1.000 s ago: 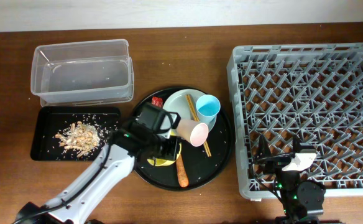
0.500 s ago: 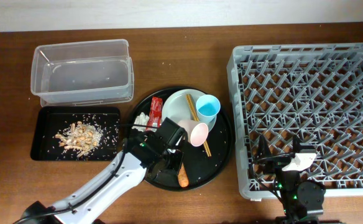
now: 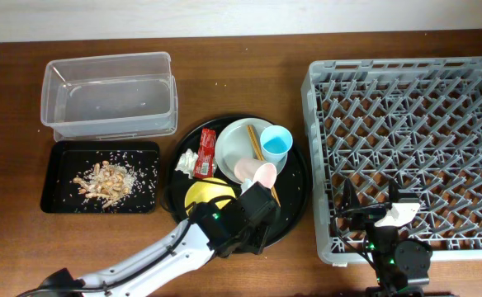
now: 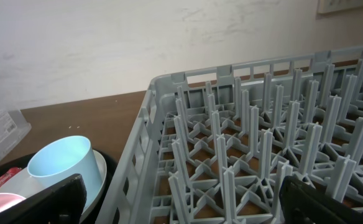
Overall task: Sort waste into correct bins and load items into the dishwasher rack
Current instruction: 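Return the empty yellow bowl to the round tray and release, then grasp the white tissue on the round tray with the left gripper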
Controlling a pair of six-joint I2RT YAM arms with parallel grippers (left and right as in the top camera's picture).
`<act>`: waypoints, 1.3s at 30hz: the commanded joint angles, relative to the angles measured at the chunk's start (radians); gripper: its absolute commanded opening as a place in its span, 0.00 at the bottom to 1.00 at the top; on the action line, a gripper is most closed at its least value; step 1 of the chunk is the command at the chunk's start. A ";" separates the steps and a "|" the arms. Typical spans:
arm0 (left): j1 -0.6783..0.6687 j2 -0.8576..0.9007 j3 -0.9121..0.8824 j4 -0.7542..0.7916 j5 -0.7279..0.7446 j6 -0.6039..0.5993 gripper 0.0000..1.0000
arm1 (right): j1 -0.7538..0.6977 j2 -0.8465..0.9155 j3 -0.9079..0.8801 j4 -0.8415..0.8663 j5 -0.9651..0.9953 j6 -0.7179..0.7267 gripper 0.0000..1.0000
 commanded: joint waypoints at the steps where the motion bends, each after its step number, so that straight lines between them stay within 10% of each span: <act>1: -0.003 0.048 -0.009 -0.053 -0.091 -0.217 0.54 | -0.005 -0.004 -0.007 -0.003 0.008 0.001 0.98; 14: 0.175 0.256 -0.008 0.013 0.140 -0.147 0.54 | -0.005 -0.004 -0.007 -0.003 0.008 0.001 0.98; 20: 0.194 0.254 0.013 -0.029 0.166 -0.141 0.05 | -0.005 -0.004 -0.007 -0.003 0.008 0.001 0.98; 27: 0.219 0.081 0.224 -0.166 -0.040 -0.026 0.06 | -0.005 -0.004 -0.007 -0.003 0.008 0.001 0.98; 30: 0.436 0.026 0.238 -0.205 -0.291 -0.027 0.06 | -0.005 -0.004 -0.007 -0.003 0.008 0.001 0.98; 39: 1.070 0.030 0.066 0.051 -0.304 -0.039 0.06 | -0.005 -0.004 -0.007 -0.003 0.008 0.001 0.98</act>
